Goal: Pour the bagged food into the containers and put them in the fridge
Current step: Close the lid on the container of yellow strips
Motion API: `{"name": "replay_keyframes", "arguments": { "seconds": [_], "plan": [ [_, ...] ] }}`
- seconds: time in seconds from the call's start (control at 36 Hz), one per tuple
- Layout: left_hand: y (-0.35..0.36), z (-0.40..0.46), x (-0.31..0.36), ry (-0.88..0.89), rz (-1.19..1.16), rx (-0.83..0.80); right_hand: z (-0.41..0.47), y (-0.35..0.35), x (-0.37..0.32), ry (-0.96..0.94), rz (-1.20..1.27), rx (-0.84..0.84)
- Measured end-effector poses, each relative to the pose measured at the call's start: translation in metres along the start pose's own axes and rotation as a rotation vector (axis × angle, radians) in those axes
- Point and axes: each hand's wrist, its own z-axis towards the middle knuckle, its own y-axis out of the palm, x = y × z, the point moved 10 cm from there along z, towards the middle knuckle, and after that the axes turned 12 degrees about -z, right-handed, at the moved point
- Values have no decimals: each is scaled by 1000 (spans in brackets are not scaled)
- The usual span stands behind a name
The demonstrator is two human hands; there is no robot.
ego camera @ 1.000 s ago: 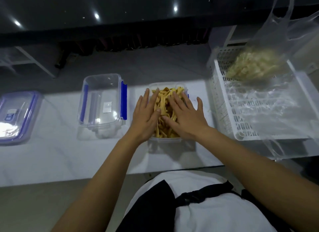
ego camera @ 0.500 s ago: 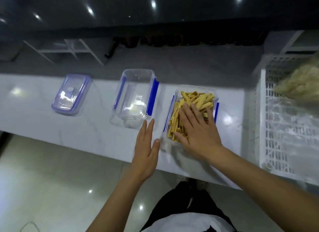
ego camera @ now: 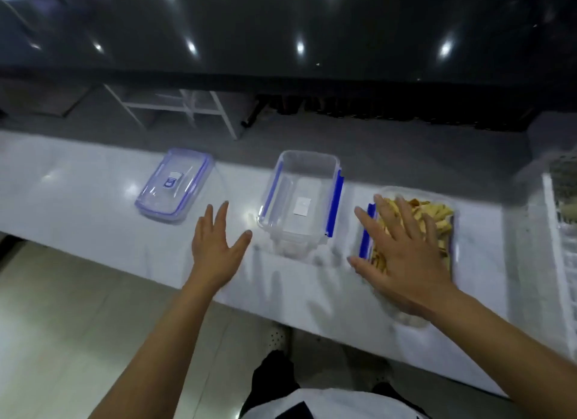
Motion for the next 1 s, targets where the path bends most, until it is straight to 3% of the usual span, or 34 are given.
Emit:
{"name": "replay_keyframes", "arguments": {
  "seconds": [0.19, 0.42, 0.53, 0.83, 0.92, 1.0],
  "plan": [
    [-105, 110, -91, -111, 251, 83, 62, -10, -160, -120, 54, -13],
    [-115, 186, -153, -177, 291, -153, 128, 66, -312, -213, -1, -154],
    [-99, 191, -161, -187, 343, -177, 134, 116, -315, -166, -81, -292],
    [-106, 192, -166, -64, 273, -34, 132, 128, -308, -135, -51, -270],
    [-123, 181, -149, -26, 219, 26, 132, 106, -309, -97, 117, -276],
    [-140, 160, -118, 58, 130, 83, 126, 58, -303, -16, 498, -181]
  ]
}}
